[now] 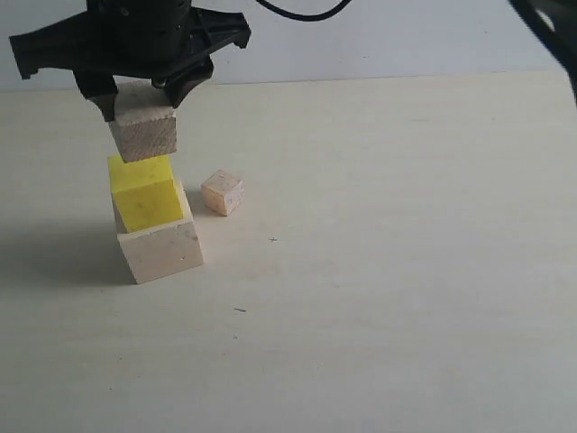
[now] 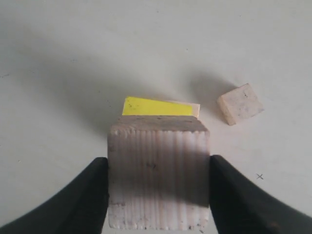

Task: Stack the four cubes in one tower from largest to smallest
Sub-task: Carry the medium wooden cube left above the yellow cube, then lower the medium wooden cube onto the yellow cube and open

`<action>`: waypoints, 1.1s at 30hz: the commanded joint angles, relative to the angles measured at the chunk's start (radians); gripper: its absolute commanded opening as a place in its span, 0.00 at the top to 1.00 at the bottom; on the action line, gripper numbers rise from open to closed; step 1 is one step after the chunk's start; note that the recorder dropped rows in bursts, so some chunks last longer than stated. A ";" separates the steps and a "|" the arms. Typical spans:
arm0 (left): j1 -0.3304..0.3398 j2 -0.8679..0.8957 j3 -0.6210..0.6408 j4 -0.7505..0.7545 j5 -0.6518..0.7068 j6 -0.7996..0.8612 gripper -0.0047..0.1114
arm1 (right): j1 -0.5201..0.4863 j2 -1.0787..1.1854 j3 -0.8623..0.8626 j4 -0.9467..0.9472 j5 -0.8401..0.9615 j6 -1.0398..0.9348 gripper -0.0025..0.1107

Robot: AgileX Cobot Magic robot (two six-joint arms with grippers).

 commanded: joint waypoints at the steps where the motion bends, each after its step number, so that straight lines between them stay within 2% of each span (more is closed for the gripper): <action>1: -0.006 -0.003 0.004 -0.012 -0.013 0.002 0.96 | 0.006 0.012 -0.012 -0.004 -0.002 -0.018 0.98; 33: -0.006 -0.003 0.004 -0.020 -0.013 0.002 0.96 | 0.011 0.042 -0.014 -0.031 -0.087 -0.018 0.98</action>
